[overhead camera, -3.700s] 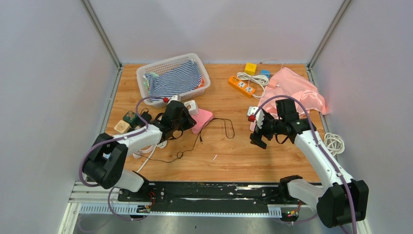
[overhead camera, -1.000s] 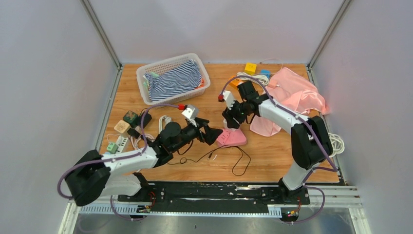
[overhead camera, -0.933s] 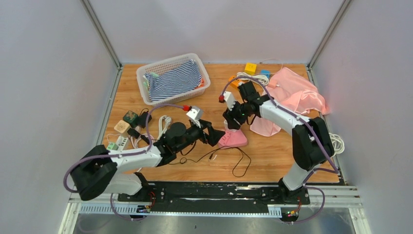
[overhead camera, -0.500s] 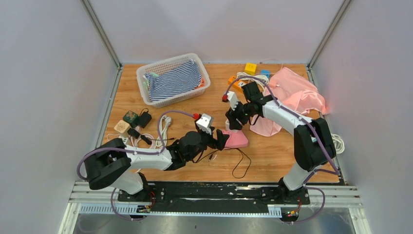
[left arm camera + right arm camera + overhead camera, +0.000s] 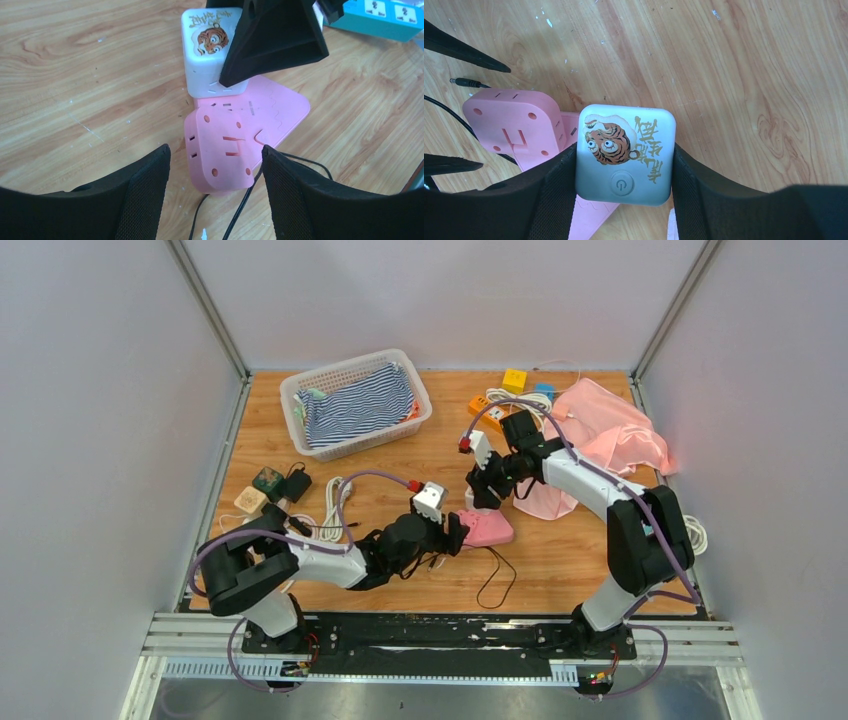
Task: Pull the plug off the socket
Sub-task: Remove the plug from the socket.
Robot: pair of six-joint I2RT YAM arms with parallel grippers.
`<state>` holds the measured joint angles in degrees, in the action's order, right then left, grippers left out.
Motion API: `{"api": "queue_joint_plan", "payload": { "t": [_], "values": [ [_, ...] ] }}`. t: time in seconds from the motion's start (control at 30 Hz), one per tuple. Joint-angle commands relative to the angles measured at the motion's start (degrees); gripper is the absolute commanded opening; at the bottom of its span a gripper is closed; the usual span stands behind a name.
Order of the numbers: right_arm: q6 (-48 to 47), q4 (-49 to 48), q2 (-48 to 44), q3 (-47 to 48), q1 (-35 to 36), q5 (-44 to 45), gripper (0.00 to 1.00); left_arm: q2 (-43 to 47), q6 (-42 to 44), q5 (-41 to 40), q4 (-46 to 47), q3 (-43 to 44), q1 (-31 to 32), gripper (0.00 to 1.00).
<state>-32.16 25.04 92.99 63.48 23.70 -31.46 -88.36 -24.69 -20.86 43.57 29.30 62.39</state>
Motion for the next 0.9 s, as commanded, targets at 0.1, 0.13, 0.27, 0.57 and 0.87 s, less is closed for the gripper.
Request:
{"api": "queue_joint_plan", "payload": {
  "t": [0.1,0.13,0.27,0.57,0.87],
  "values": [
    [-1.1,3.9,-0.1,-1.7,-0.7,-0.8,0.00,-4.4,-1.3,1.1,4.6,1.1,0.4,0.70],
    [-1.1,4.0,-0.2,-1.8,-0.7,-0.7,0.00,-5.0,-1.4,0.8,5.1,1.1,0.3,0.69],
    [-1.5,4.0,-0.5,-2.3,-0.7,-0.8,0.00,-6.6,-0.3,0.9,7.2,1.3,0.3,0.69],
    [-1.9,4.2,0.4,-2.3,-0.7,-1.2,0.00,-10.0,1.8,4.9,13.5,2.2,-1.0,0.54],
    [-2.1,4.6,0.4,-2.1,-0.7,-1.7,0.00,-12.4,3.3,9.9,20.4,1.1,-1.1,0.30]
  ]
}}
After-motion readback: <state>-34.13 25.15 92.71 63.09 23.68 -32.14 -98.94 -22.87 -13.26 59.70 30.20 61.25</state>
